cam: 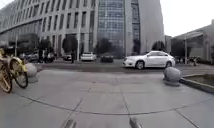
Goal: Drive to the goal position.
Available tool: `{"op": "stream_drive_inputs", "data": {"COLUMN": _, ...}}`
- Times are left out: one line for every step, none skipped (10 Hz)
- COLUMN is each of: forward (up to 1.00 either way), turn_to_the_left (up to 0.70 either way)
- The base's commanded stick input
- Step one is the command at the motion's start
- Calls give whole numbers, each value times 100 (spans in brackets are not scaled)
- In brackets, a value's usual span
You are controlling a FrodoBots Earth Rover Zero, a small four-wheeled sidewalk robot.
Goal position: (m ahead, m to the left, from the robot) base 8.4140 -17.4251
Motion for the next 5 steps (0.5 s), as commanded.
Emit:
{"op": "stream_drive_inputs", "data": {"forward": 70, "turn_to_the_left": 0}}
{"op": "stream_drive_inputs", "data": {"forward": 70, "turn_to_the_left": 0}}
{"op": "stream_drive_inputs", "data": {"forward": 70, "turn_to_the_left": -1}}
{"op": "stream_drive_inputs", "data": {"forward": 70, "turn_to_the_left": -9}}
{"op": "stream_drive_inputs", "data": {"forward": 70, "turn_to_the_left": -13}}
